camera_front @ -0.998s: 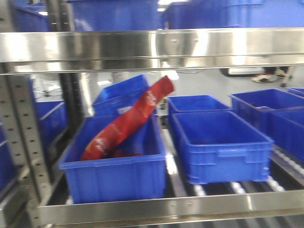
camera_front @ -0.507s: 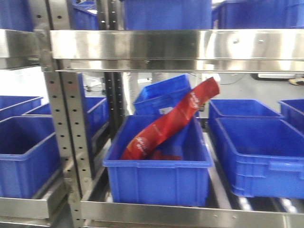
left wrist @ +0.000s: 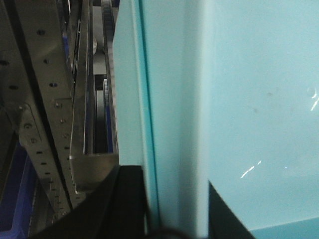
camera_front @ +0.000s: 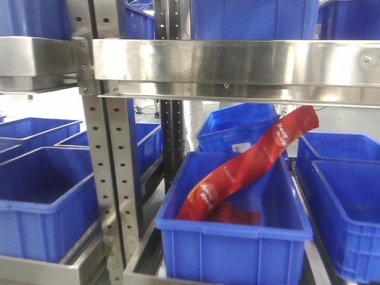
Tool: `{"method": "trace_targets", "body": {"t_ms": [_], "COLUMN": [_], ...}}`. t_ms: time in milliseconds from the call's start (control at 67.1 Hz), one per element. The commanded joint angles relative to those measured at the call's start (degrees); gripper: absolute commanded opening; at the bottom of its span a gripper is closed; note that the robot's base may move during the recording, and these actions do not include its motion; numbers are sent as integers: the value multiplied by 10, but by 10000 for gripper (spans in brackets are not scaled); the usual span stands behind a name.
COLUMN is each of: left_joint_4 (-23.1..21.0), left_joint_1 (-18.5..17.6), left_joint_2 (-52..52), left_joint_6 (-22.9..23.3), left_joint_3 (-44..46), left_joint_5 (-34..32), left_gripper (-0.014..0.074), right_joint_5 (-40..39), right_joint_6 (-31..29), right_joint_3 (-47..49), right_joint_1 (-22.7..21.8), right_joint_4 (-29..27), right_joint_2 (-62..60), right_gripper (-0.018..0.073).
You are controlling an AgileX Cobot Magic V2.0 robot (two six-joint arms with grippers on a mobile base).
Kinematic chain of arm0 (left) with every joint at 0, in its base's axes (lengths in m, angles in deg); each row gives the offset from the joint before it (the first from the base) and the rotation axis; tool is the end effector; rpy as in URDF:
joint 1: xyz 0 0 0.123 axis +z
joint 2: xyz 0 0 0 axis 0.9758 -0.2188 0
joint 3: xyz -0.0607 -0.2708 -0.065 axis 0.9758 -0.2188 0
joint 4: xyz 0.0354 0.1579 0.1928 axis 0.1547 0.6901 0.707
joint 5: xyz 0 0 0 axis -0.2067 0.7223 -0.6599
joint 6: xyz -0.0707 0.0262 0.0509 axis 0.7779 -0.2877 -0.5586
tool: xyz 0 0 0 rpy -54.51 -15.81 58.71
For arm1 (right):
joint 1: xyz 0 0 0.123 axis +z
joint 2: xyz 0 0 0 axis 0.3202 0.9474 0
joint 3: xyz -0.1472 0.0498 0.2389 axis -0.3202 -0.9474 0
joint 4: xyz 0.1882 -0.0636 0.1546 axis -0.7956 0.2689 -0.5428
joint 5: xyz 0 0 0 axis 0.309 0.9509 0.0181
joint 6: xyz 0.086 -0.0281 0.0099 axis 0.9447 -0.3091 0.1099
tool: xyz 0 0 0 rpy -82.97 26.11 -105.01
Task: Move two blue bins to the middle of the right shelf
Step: 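Drive up to the shelf, aligning the held teal bin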
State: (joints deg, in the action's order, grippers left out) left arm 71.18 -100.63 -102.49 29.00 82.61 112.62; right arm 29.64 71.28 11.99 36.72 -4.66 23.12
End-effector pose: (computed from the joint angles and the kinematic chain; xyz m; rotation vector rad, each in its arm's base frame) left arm 0.2732 -0.1145 0.4947 0.2250 2.0228 -0.3303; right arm 0.2357 0.0851 0.4659 -0.2068 2.1814 0.3693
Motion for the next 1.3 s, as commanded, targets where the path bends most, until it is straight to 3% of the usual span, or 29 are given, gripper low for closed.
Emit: {"method": "trace_targets", "body": {"t_ms": [0,1281], "left_joint_4": [-28,-26], "left_joint_1": [-4,-4], "left_joint_2": [15,15], "left_joint_6": [12,12], "left_joint_3": [15,15], "left_joint_5": [-87,-87], "left_gripper": [-111,-111], "right_joint_5": [-28,-28], "right_joint_6": [-5,-5], "right_joint_3": [7,7], "right_joint_1": [-2,-2], "right_joint_4": [5,5], "right_joint_2": [-5,-5], "right_gripper": [-154,-154]}}
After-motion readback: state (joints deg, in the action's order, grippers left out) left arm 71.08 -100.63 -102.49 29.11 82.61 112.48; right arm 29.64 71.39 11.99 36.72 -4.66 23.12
